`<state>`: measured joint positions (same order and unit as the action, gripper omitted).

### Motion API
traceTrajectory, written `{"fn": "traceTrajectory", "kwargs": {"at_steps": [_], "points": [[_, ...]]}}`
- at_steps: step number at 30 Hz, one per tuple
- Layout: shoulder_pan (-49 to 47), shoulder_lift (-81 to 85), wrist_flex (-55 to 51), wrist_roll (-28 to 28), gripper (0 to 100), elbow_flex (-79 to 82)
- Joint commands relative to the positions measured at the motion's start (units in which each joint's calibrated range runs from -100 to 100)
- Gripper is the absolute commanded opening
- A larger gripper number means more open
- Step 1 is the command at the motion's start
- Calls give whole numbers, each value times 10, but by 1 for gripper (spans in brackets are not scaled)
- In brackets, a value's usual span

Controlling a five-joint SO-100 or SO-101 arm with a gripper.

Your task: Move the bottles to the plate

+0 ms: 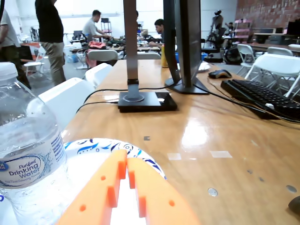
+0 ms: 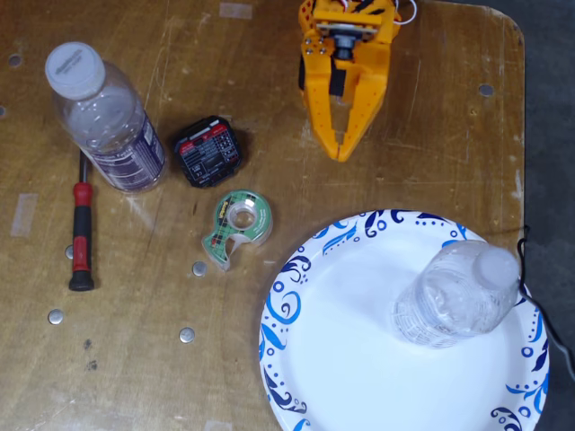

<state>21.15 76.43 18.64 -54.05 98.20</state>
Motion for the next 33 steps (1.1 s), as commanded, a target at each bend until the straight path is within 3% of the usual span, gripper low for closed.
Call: {"fn": "traceTrajectory", "kwargs": {"at_steps": [1, 7, 11, 16, 24, 33], "points": [[6, 20, -15, -3, 1, 9], [125, 65, -38, 1, 2, -38], [285, 71, -159, 1, 2, -154], [439, 27, -285, 3, 11, -281], [438, -59, -254, 18, 31, -325], [415, -277, -169, 16, 38, -429]]}}
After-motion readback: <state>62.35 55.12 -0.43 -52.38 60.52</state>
